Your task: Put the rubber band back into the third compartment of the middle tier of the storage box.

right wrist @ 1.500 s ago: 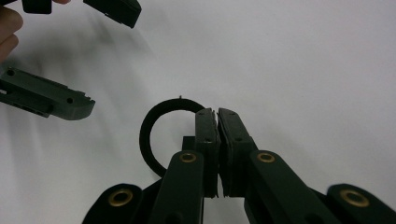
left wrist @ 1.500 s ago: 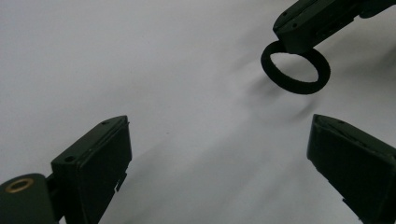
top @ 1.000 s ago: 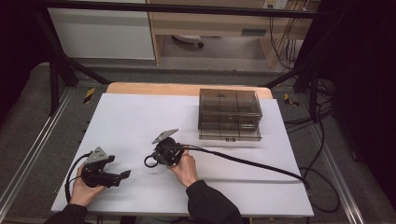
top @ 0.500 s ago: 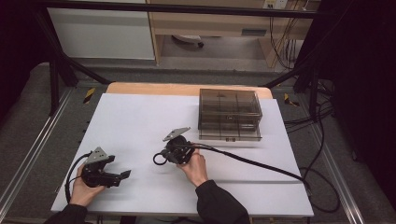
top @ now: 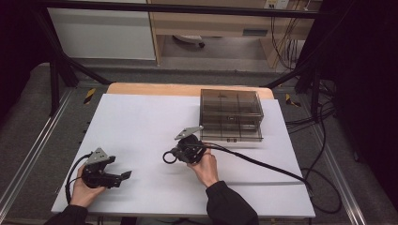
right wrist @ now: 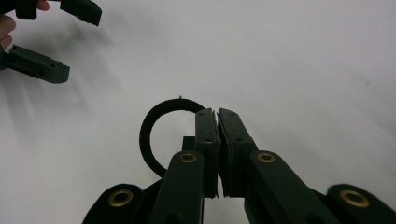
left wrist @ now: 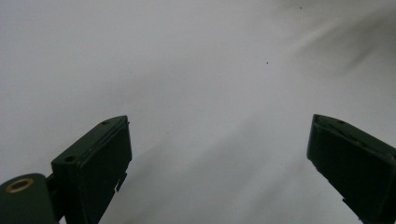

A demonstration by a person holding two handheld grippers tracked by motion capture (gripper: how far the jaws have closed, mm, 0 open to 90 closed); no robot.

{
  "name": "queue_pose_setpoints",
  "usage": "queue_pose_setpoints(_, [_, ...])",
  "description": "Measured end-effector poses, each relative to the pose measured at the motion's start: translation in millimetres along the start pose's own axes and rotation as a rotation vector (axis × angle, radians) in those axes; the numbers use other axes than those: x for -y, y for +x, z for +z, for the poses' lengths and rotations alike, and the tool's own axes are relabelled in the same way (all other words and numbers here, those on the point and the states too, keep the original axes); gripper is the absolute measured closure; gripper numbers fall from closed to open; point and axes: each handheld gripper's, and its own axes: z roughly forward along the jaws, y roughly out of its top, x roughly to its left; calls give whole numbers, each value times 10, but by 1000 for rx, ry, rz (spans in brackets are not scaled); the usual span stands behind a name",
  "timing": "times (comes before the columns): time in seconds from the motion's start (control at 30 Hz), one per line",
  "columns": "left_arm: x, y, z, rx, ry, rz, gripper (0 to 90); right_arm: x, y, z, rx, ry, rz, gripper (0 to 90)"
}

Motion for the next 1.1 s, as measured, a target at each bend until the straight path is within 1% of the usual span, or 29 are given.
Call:
queue_pose_setpoints(0.57, [0,1,-1,-2,0,0,63,96,-183,-262,39,-13,24,877])
queue_pose_setpoints(1.1, [-1,-2,-1,-2,-2,1,63,209,-385,-537,86,-31,63,877])
